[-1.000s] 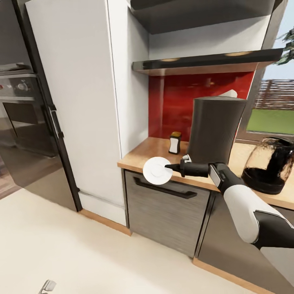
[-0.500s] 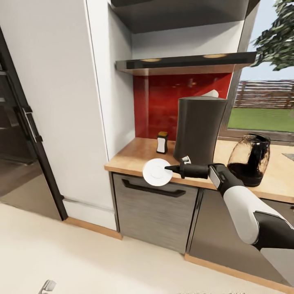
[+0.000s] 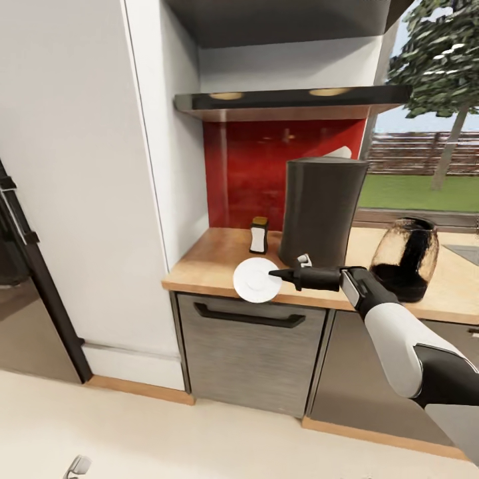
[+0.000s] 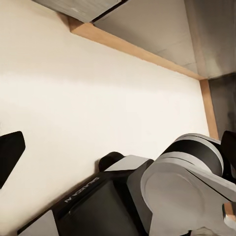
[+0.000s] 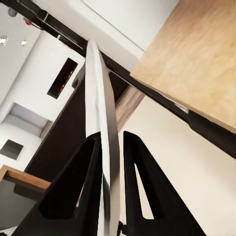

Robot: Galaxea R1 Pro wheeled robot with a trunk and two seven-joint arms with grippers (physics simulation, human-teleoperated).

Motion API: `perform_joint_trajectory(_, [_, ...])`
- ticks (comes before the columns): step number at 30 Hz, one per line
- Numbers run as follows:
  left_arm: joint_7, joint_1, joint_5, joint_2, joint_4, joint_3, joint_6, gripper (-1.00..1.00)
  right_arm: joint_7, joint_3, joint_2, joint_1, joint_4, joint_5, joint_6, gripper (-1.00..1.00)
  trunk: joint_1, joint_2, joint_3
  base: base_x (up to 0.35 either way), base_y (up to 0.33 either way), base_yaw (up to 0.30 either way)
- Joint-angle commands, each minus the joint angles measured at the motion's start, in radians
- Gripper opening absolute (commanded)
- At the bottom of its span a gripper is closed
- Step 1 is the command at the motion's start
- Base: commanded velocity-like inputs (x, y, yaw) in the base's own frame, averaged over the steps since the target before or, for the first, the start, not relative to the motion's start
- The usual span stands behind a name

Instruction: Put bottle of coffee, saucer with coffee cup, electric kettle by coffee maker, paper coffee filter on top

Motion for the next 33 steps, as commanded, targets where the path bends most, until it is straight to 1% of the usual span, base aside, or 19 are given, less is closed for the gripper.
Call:
perform_joint_trajectory(1, [-0.002, -0.001, 0.009, 0.001, -0.001, -0.007, 0.011, 1.0, 0.004, -0.005, 0.001, -0.001, 0.001, -0.001, 0.012, -1.0, 0.0, -0.001, -0.001, 0.038, 0.196, -0.196])
perform_joint_trajectory(9, [-0.002, -0.001, 0.009, 0.001, -0.001, -0.007, 0.011, 1.0, 0.005, -0.005, 0.001, -0.001, 0.002, -0.002, 0.012, -1.0, 0.0, -0.001, -0.001, 0.011, 0.076, -0.252])
perform_joint_trajectory(14, [-0.002, -0.001, 0.009, 0.001, -0.001, -0.007, 0.011, 1.0, 0.005, -0.005, 0.0, -0.001, 0.002, -0.003, 0.012, -1.0, 0.0, -0.001, -0.001, 0.001, 0.223, -0.199])
perform_joint_trajectory(29, [-0.002, -0.001, 0.009, 0.001, 0.001, -0.007, 0.01, 1.0, 0.007, -0.007, -0.003, 0.0, 0.002, -0.003, 0.014, -1.0, 0.0, -0.001, -0.001, 0.0, 0.299, -0.018])
perform_joint_trajectory(32, [-0.002, -0.001, 0.009, 0.001, 0.001, -0.007, 0.011, 1.0, 0.019, -0.008, -0.004, -0.001, 0.002, -0.004, 0.015, -1.0, 0.0, -0.001, -0.001, 0.0, 0.178, 0.0])
perform_joint_trajectory(33, [-0.002, -0.001, 0.009, 0.001, 0.0, -0.008, 0.011, 1.0, 0.032, -0.009, -0.004, 0.0, 0.002, -0.004, 0.016, -1.0, 0.0, -0.001, -0.001, 0.0, 0.053, 0.0])
